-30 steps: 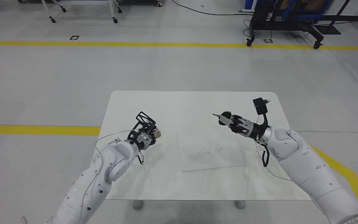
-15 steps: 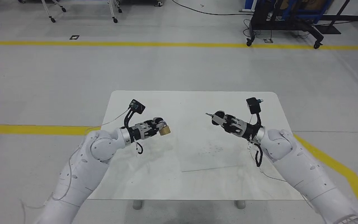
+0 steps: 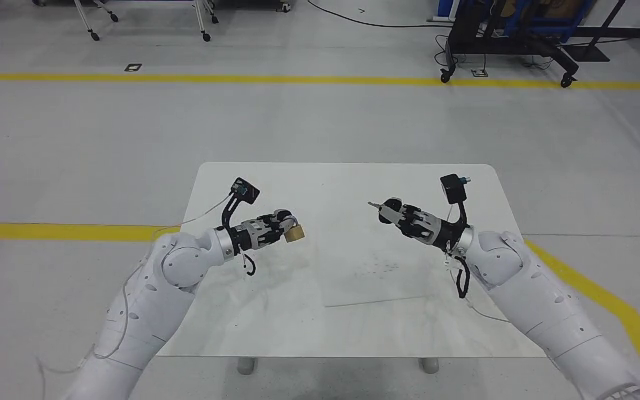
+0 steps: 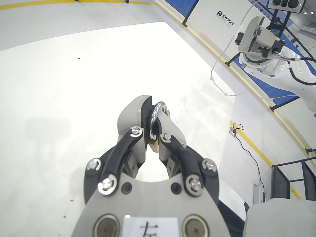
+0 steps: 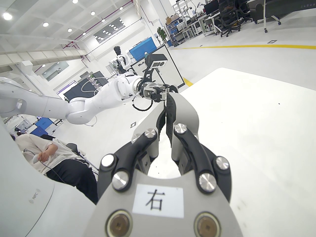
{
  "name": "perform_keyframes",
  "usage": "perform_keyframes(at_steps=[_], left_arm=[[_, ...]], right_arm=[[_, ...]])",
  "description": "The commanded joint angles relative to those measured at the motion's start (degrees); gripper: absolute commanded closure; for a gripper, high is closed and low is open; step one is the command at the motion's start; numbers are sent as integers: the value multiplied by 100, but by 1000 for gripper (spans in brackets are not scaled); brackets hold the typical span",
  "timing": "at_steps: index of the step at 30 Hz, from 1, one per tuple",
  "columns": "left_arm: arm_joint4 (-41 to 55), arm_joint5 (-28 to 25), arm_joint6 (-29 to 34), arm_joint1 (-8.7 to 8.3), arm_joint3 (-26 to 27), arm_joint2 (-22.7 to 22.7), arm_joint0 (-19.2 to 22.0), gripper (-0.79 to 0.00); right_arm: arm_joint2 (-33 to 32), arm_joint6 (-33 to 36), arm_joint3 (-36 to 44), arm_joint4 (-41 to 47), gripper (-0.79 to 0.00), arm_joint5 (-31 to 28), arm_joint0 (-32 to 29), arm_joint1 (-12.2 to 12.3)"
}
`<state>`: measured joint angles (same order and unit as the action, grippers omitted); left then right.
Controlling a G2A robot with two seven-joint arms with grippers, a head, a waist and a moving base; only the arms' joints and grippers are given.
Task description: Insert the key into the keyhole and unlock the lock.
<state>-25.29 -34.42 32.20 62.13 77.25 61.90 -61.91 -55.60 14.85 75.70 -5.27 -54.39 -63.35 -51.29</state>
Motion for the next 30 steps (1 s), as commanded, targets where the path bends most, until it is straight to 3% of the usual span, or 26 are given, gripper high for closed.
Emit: perform_keyframes(at_steps=[1, 24, 25, 26, 30], left_arm=[[3, -1, 2, 0, -1, 0, 1, 0], [3, -1, 2, 0, -1, 0, 1, 0], [3, -1, 2, 0, -1, 0, 1, 0], [3, -1, 2, 0, -1, 0, 1, 0], [118, 11, -47, 8, 1, -17, -58, 0]], right_arm=[[0, 0, 0, 0, 0, 0, 0, 0], [0, 0, 0, 0, 0, 0, 0, 0], [0, 0, 0, 0, -188, 0, 0, 0], [0, 0, 0, 0, 0, 0, 0, 0], [0, 0, 0, 0, 0, 0, 0, 0]])
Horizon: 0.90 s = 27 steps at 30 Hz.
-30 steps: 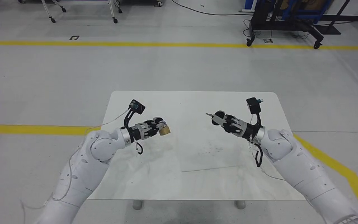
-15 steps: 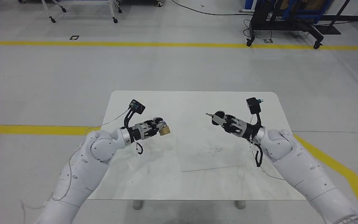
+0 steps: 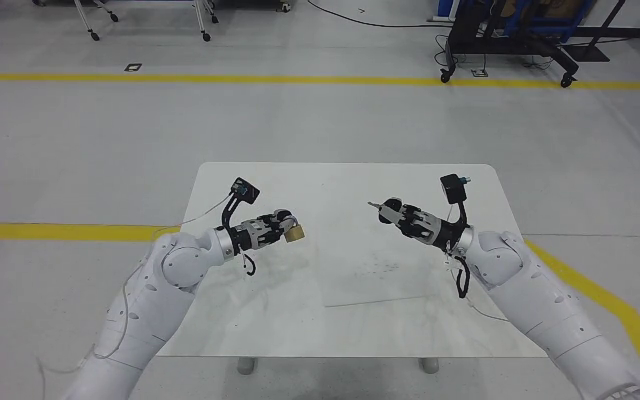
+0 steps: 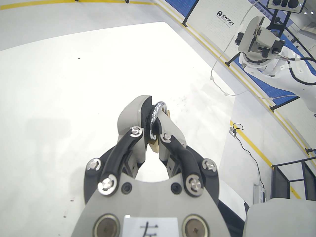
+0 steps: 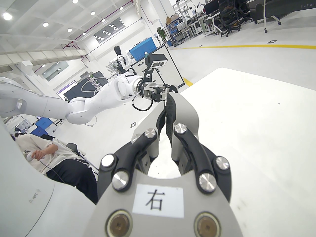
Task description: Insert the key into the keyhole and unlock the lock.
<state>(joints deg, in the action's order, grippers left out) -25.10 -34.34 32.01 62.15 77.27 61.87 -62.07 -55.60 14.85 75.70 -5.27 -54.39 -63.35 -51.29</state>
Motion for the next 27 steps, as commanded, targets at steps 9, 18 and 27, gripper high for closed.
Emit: perform_keyframes(at_steps=[9, 18, 27], left_arm=[[4300, -219, 2265, 242, -1233, -595, 761, 0], [6674, 406, 4071, 835, -2759, -1524, 1866, 0], [6596, 441, 3890, 854, -2774, -1549, 1849, 0]], right_arm=[[-7, 103, 114, 469, 0, -49, -32, -67], [151, 259, -53, 1088, 0, -100, 151, -202], [151, 259, -53, 1088, 0, -100, 151, -202]])
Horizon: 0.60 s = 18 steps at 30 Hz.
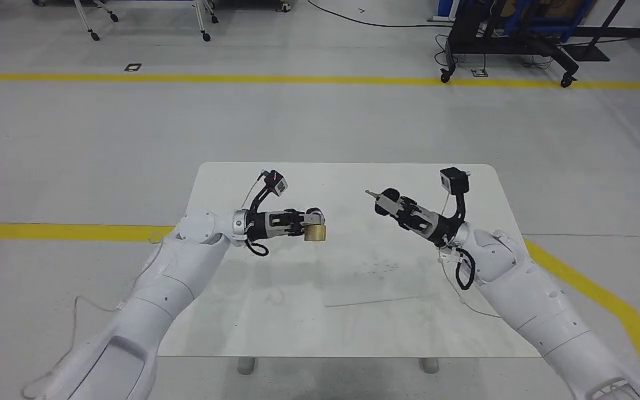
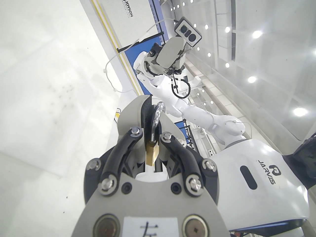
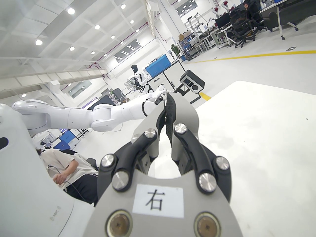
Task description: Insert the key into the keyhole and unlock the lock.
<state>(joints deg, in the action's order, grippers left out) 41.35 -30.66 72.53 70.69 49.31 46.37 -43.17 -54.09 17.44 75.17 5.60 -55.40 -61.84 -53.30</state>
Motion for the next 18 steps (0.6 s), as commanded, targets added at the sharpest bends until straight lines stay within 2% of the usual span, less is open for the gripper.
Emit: perform_keyframes(at_steps=[1, 2, 4, 8, 11, 14, 18], left_arm=[[-215, 234, -236, -3, 89, -41, -64, 0], [-318, 583, -191, -1, 136, -109, -81, 0], [-469, 1650, -222, 16, 120, -240, 17, 0], [-152, 2862, -414, 123, 98, -337, 116, 0], [429, 3802, -506, 256, -105, -363, 265, 0], [1185, 4277, -689, 433, -350, -312, 448, 0], [1575, 4375, -789, 633, -675, -375, 666, 0]], right_arm=[[0, 0, 0, 0, 0, 0, 0, 0], [0, 0, 0, 0, 0, 0, 0, 0], [-1, -13, 82, -16, 0, 182, -26, -13], [-4, 13, 148, 125, 0, 478, -27, -55], [-32, -3, 148, 451, 0, 588, -35, -88], [-106, 32, 136, 913, 0, 681, -84, -104], [-199, 264, 133, 1458, 0, 887, -148, -101]])
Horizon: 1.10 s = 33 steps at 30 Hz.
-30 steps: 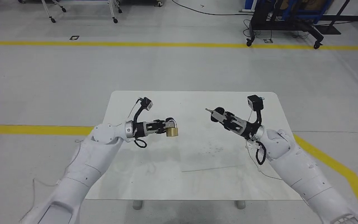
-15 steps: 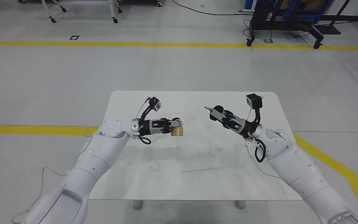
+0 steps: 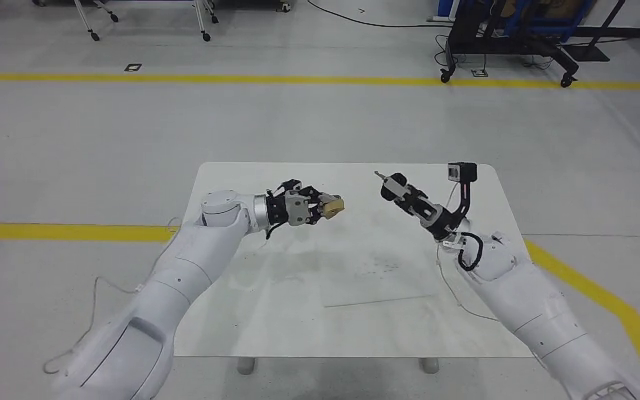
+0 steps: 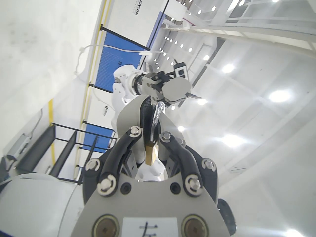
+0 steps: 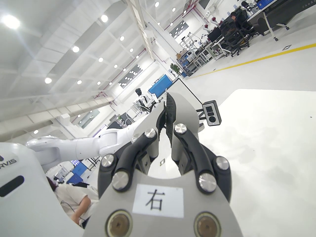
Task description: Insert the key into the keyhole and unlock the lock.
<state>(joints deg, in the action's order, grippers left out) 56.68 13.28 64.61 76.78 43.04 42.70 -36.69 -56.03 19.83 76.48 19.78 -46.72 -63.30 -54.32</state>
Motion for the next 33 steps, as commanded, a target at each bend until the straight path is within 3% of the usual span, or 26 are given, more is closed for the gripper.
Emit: perform_keyframes(at_steps=[1, 12, 18, 24, 27, 33], left_arm=[[42, -18, 3, 23, -48, -7, 18, 0], [42, -18, 3, 23, -48, -7, 18, 0], [42, -18, 3, 23, -48, -7, 18, 0], [42, -18, 3, 23, -48, -7, 18, 0], [42, -18, 3, 23, -48, -7, 18, 0], [42, -18, 3, 23, -48, -7, 18, 0]], right_arm=[[-5, 25, 2, 40, 0, 19, -2, 1], [-4, 17, 3, 56, 0, 49, -18, -1], [-499, 931, 372, 1158, 0, 1291, -289, 144], [-1553, 1354, 1382, 1453, 0, 3490, -902, 432], [-1997, 1327, 1902, 1358, 0, 3909, -1319, 520], [-2035, 1340, 1946, 1373, 0, 3948, -1361, 526]])
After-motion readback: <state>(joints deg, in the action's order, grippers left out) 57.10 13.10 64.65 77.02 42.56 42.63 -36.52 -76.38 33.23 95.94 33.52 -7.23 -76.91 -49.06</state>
